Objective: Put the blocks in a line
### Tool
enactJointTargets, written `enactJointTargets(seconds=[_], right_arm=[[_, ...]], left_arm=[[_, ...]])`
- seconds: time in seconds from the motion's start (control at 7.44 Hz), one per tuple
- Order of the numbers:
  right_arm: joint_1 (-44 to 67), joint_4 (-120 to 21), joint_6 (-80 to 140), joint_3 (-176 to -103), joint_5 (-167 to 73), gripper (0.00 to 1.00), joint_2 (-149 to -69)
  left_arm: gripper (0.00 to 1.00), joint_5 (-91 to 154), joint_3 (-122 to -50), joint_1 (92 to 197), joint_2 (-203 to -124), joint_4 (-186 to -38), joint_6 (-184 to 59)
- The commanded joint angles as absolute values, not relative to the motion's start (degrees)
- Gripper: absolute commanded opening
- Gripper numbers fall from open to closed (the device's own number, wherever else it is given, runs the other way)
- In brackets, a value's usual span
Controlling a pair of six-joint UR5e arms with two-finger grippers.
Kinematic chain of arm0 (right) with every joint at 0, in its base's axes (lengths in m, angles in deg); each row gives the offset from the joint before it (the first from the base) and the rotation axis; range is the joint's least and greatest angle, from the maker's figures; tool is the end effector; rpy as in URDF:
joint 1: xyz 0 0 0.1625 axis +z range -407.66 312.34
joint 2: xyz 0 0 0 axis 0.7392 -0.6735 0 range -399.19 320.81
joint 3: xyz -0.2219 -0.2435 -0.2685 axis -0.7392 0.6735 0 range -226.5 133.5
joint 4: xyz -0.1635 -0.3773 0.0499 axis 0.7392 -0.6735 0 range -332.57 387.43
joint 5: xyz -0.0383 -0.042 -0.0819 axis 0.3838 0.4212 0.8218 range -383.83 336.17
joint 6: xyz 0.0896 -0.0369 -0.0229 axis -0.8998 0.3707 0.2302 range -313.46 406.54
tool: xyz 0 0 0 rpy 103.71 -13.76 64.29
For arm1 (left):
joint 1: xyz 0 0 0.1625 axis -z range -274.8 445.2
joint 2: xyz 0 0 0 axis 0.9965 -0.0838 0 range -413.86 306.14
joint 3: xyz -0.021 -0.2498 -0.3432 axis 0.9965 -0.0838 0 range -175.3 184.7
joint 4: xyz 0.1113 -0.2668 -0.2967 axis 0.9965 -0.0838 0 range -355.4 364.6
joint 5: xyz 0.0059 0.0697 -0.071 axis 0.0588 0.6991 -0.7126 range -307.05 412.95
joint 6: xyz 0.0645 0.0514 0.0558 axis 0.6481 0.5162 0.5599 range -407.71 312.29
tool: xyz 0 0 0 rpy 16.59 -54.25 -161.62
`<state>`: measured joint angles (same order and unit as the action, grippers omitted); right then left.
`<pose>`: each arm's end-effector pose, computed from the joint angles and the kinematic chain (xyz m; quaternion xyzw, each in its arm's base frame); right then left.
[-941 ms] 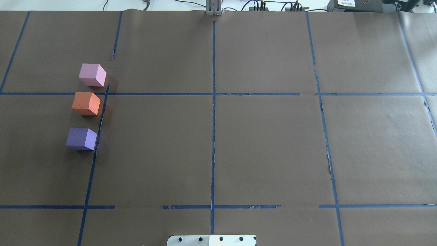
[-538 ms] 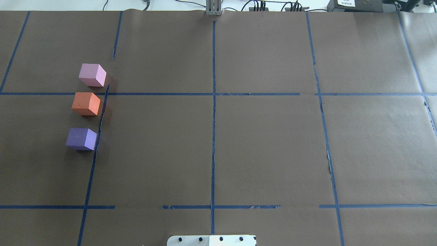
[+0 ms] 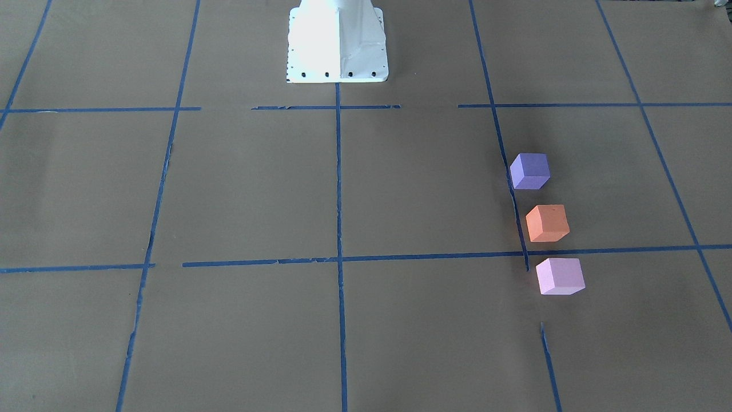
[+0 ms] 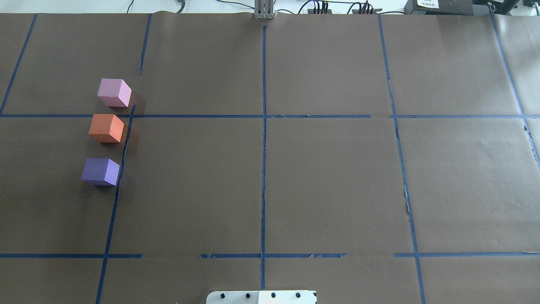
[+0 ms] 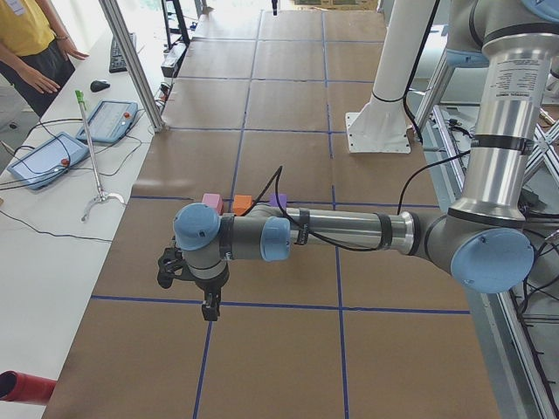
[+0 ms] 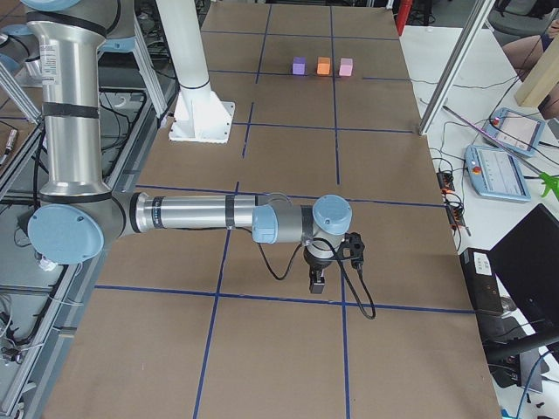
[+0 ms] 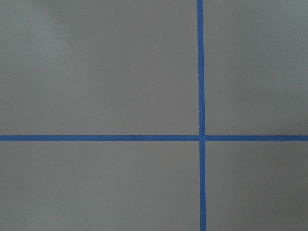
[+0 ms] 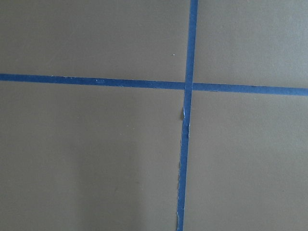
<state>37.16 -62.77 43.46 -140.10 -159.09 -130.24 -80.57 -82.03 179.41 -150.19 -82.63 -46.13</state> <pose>0.0183 -0.4901 0.6359 -0.0088 -0.3851 -0.0249 0.9225 -0.1041 -0.5324 0.6356 0.0211 0.3701 -0.0204 0.9285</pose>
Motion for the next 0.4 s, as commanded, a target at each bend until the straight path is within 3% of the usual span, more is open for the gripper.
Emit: enactJointTargets(seconds=[0.0,0.27], right_arm=[[37.2,-62.8,43.5,-140.1,-159.1,1.0,-130.2],[37.2,-62.8,43.5,-140.1,-159.1,1.0,-130.2]], left_arm=[[1.0,-80.7,-81.8,179.4,-150.1,-82.5,-46.0],[1.0,-80.8,-82.0,179.4,-150.1,-82.5,-45.9]])
